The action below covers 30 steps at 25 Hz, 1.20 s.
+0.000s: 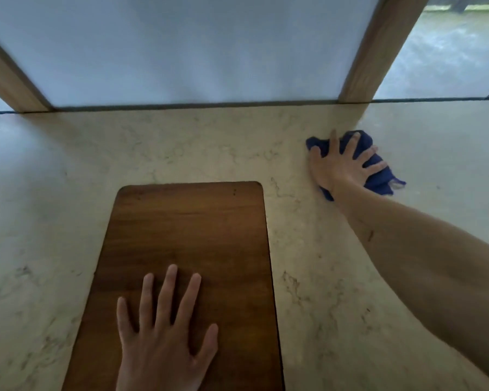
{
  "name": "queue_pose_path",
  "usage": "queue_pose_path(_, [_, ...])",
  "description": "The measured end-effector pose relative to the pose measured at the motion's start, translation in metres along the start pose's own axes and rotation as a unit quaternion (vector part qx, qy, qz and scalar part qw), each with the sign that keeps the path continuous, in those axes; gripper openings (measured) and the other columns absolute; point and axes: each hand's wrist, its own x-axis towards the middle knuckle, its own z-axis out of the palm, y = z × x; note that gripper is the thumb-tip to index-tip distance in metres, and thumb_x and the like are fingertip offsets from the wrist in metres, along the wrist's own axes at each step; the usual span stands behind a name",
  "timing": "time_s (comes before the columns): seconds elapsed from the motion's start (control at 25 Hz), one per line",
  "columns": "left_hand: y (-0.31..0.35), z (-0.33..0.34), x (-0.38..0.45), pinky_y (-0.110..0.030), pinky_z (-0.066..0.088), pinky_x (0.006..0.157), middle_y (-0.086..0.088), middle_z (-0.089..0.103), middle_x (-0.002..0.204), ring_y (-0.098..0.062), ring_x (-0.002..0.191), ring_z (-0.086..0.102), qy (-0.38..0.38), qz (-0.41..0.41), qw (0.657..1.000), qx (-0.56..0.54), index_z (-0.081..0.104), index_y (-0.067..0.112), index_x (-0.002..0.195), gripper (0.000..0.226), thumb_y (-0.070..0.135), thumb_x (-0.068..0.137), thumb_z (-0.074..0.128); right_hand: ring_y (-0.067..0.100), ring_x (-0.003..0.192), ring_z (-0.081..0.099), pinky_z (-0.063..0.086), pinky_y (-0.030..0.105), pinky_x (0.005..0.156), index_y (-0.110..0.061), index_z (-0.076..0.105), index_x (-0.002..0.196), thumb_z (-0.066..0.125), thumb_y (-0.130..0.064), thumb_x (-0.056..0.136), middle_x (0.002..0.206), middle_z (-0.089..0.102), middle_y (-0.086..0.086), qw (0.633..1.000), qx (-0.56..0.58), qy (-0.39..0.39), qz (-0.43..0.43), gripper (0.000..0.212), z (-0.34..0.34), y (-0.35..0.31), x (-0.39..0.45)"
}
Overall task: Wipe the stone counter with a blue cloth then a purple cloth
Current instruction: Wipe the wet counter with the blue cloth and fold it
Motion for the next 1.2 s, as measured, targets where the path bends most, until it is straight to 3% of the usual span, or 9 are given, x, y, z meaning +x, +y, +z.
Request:
queue_pose_path(0.12, [-0.004, 0.005, 0.006, -0.065, 0.021, 0.107, -0.007, 0.041, 0.154, -0.04, 0.137, 0.037, 0.039, 0.006, 0.999, 0.016, 0.045, 0.033, 0.142, 0.078, 0.076, 0.083, 0.018, 0.043, 0.151, -0.01, -0.011, 0.069, 0.114, -0.04, 0.001, 0.158, 0.014, -0.062, 0.095, 0.169, -0.008, 0.003, 0.997, -0.016, -0.008, -0.076, 0.069, -0.006, -0.044, 0.06])
queue_pose_path(0.24, [-0.002, 0.002, 0.006, -0.069, 0.022, 0.107, -0.009, 0.038, 0.156, -0.042, 0.139, 0.037, 0.035, 0.015, 0.999, 0.015, 0.044, 0.031, 0.144, 0.074, 0.07, 0.084, 0.03, 0.04, 0.152, -0.009, -0.007, 0.067, 0.116, -0.043, 0.003, 0.157, 0.016, -0.064, 0.096, 0.169, -0.006, 0.0, 0.975, -0.055, -0.011, -0.214, 0.066, -0.002, -0.072, 0.078])
queue_pose_path(0.36, [-0.002, -0.002, 0.002, -0.07, 0.022, 0.109, -0.007, 0.031, 0.16, -0.04, 0.145, 0.029, -0.009, 0.012, 1.0, 0.016, 0.035, 0.032, 0.15, 0.075, 0.069, 0.085, 0.033, 0.034, 0.153, -0.008, -0.003, 0.062, 0.12, -0.046, 0.004, 0.156, 0.018, -0.065, 0.098, 0.169, -0.005, -0.005, 0.919, -0.119, -0.029, -0.375, 0.063, -0.001, -0.073, 0.061])
queue_pose_path(0.48, [-0.004, -0.004, 0.0, -0.069, 0.019, 0.112, -0.005, 0.023, 0.163, -0.037, 0.15, 0.019, -0.041, 0.004, 0.999, 0.018, 0.023, 0.035, 0.154, 0.073, 0.072, 0.091, 0.016, 0.029, 0.154, -0.011, -0.005, 0.058, 0.121, -0.05, 0.0, 0.155, 0.01, -0.071, 0.093, 0.168, -0.008, -0.008, 0.864, -0.152, -0.039, -0.479, 0.066, 0.008, -0.041, 0.015])
queue_pose_path(0.68, [0.0, -0.01, 0.001, -0.062, 0.002, 0.119, 0.003, 0.002, 0.167, -0.029, 0.153, -0.005, -0.065, -0.019, 0.998, -0.011, 0.004, 0.044, 0.154, 0.077, 0.077, 0.084, 0.006, 0.027, 0.153, -0.016, -0.007, 0.058, 0.121, -0.056, -0.009, 0.151, 0.006, -0.074, 0.09, 0.167, -0.011, -0.012, 0.853, -0.137, -0.053, -0.5, 0.066, 0.017, 0.04, -0.105])
queue_pose_path(0.8, [0.001, -0.01, -0.001, -0.06, 0.002, 0.119, 0.003, 0.013, 0.165, -0.026, 0.153, 0.004, -0.026, -0.014, 0.998, -0.058, 0.021, 0.039, 0.152, 0.068, 0.069, 0.091, 0.026, 0.027, 0.153, -0.017, -0.008, 0.058, 0.121, -0.054, -0.009, 0.152, 0.01, -0.072, 0.093, 0.167, -0.011, -0.012, 0.845, -0.127, -0.05, -0.517, 0.065, 0.03, 0.092, -0.195])
queue_pose_path(0.92, [0.005, -0.012, -0.032, -0.057, 0.013, 0.12, -0.001, 0.038, 0.154, -0.024, 0.145, 0.029, 0.048, 0.031, 0.994, -0.093, 0.047, 0.028, 0.141, 0.053, 0.054, 0.094, 0.041, 0.026, 0.152, -0.021, -0.011, 0.057, 0.12, -0.053, -0.005, 0.154, 0.015, -0.069, 0.096, 0.167, -0.012, -0.013, 0.839, -0.114, -0.047, -0.53, 0.064, 0.04, 0.149, -0.293])
queue_pose_path(1.08, [0.034, -0.001, -0.124, -0.057, 0.038, 0.108, -0.008, 0.062, 0.131, -0.03, 0.124, 0.056, 0.175, 0.191, 0.944, -0.206, 0.066, 0.017, 0.121, 0.039, 0.037, 0.091, 0.051, 0.025, 0.151, -0.025, -0.014, 0.058, 0.119, -0.051, -0.003, 0.155, 0.016, -0.069, 0.095, 0.166, -0.015, -0.013, 0.857, -0.119, -0.067, -0.498, 0.065, 0.05, 0.199, -0.391])
queue_pose_path(1.2, [0.056, 0.012, -0.2, -0.051, 0.042, 0.104, -0.006, 0.06, 0.133, -0.026, 0.121, 0.056, 0.144, 0.327, 0.902, -0.242, 0.064, 0.015, 0.124, 0.034, 0.026, 0.092, 0.055, 0.026, 0.151, -0.025, -0.012, 0.058, 0.12, -0.048, 0.003, 0.156, 0.019, -0.069, 0.096, 0.166, -0.014, -0.011, 0.867, -0.118, -0.054, -0.48, 0.066, 0.058, 0.224, -0.447])
